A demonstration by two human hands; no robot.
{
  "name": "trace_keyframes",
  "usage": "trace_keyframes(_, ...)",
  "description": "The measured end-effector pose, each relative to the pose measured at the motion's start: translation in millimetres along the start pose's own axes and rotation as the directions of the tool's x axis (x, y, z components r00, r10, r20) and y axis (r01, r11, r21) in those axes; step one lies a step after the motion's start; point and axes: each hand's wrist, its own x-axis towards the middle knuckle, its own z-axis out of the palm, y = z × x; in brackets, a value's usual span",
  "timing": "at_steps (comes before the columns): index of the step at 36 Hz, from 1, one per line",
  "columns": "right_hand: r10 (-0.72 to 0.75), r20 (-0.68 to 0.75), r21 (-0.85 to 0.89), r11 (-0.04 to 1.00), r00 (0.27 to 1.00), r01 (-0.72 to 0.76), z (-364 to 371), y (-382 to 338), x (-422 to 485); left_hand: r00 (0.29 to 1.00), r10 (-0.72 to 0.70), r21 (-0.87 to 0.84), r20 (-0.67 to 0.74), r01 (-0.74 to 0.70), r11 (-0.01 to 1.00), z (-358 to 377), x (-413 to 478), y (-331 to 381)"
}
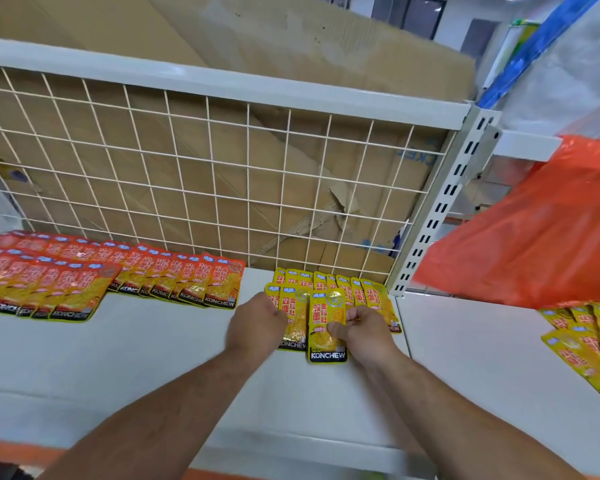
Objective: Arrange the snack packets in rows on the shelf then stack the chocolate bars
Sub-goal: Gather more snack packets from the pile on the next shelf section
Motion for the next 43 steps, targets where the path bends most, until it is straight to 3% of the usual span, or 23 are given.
trace_keyframes(3,-0.009,-0.021,0.022,1.0,1.0,0.009,10,-3,4,0.995,0.071,0.027,-0.067,-0.069,0.997,0,-7,-3)
trace_keyframes(9,-0.003,-0.042,-0.036,0.999,0.999,0.001,30,-13,6,0.911,0.389,0.235,-0.138,-0.352,0.906,5,-10,-20)
trace_keyframes(14,-0.131,-0.13,-0.432,0.9,0.983,0.063,35,-15,3,0.857,0.497,0.374,-0.134,-0.421,0.826,5,-13,-23)
trace_keyframes(19,-0.252,-0.121,-0.674,0.731,0.96,0.107,38,-15,-1,0.858,0.502,0.375,-0.105,-0.434,0.819,5,-15,-27)
trace_keyframes(28,-0.365,-0.019,-0.833,0.521,0.931,0.187,40,-14,-1,0.883,0.466,0.375,-0.058,-0.414,0.83,-3,-19,-27)
trace_keyframes(37,-0.323,0.034,-0.889,0.423,0.946,0.176,41,-18,2,0.862,0.506,0.384,-0.03,-0.458,0.802,-6,-26,-26)
trace_keyframes(43,-0.321,0.035,-0.881,0.436,0.946,0.18,39,-22,-2,0.824,0.566,0.395,-0.03,-0.511,0.764,-9,-26,-19)
